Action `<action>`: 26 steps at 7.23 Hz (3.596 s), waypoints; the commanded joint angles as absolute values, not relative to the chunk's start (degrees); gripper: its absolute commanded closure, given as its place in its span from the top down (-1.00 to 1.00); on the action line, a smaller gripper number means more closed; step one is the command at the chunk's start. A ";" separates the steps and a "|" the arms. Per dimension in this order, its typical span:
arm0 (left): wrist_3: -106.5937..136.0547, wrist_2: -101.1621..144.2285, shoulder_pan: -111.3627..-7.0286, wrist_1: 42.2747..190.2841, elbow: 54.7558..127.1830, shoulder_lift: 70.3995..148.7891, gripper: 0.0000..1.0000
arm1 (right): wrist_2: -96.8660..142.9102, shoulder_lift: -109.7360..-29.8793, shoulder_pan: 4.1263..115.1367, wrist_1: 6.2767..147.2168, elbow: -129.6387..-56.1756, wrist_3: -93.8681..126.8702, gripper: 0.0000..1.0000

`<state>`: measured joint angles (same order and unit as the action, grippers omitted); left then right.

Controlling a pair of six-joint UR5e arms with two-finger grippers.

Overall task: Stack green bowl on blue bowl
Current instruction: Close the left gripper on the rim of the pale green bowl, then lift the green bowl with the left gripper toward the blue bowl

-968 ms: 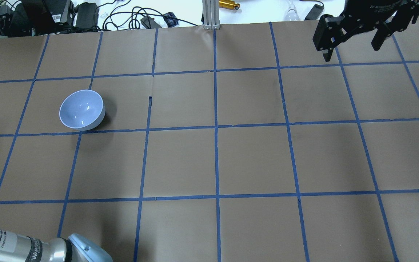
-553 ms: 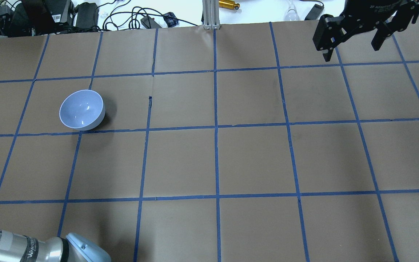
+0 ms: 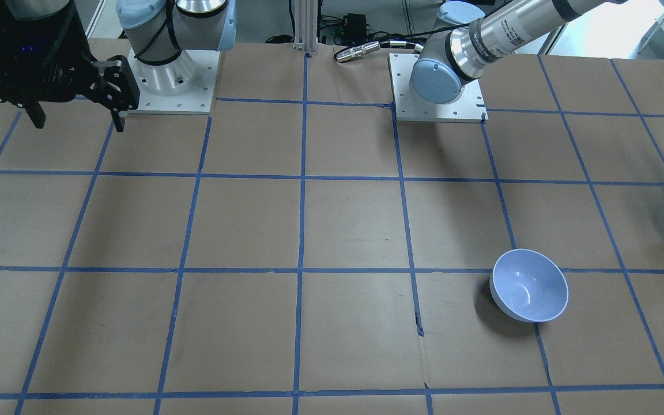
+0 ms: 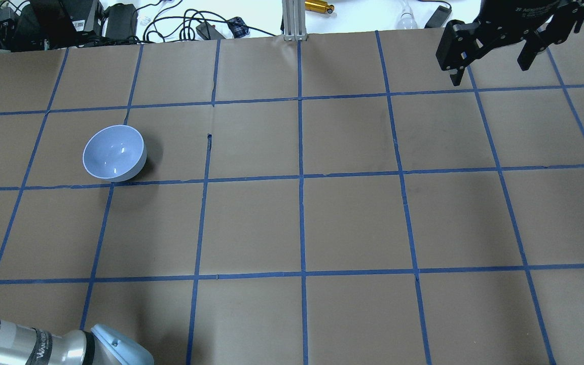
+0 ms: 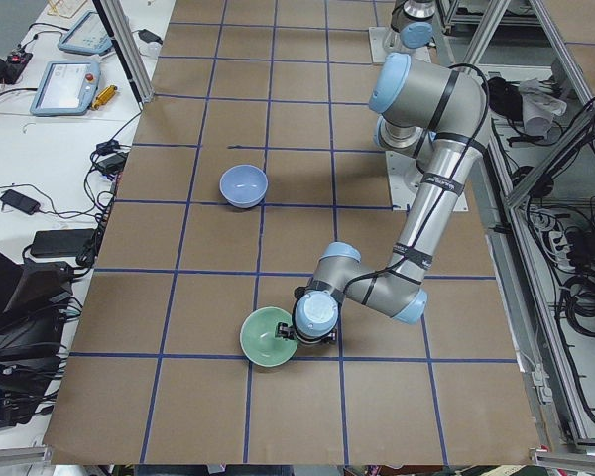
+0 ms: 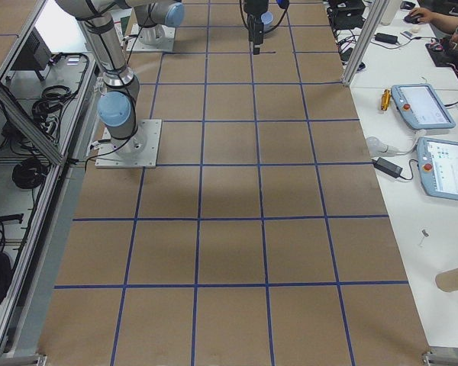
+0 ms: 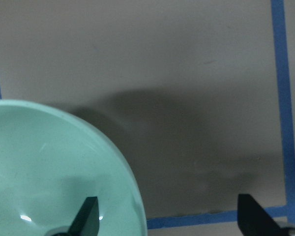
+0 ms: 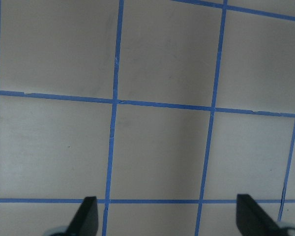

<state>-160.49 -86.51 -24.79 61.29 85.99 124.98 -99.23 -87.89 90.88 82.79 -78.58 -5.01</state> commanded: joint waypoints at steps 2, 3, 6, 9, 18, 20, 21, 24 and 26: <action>-158.02 -87.54 -24.79 59.52 86.84 124.72 0.65 | -99.23 -87.89 90.88 82.79 -78.57 -5.01 1.00; -158.03 -87.54 -24.79 58.63 86.84 124.72 0.57 | -99.23 -87.89 90.88 82.79 -78.57 -5.01 1.00; -157.50 -87.98 -24.87 58.62 87.01 124.89 -0.46 | -99.23 -87.89 90.88 82.79 -78.57 -5.01 1.00; -157.41 -87.98 -24.87 58.62 86.92 124.19 -1.00 | -99.23 -87.89 90.88 82.79 -78.57 -5.01 1.00; -157.85 -87.80 -25.22 58.53 86.66 123.14 -1.00 | -99.23 -87.89 90.88 82.79 -78.57 -5.01 1.00; -157.24 -87.72 -26.62 59.32 86.23 120.69 -1.00 | -99.23 -87.89 90.88 82.79 -78.57 -5.01 1.00; -157.24 -87.02 -28.46 59.41 86.13 119.02 -1.00 | -99.23 -87.89 90.88 82.79 -78.57 -5.01 1.00; -151.48 -85.52 -39.69 67.45 86.13 112.79 -1.00 | -99.23 -87.89 90.88 82.79 -78.57 -5.01 1.00; -141.29 -84.29 -49.08 68.64 87.62 109.26 -1.00 | -99.23 -87.89 90.88 82.79 -78.57 -5.01 1.00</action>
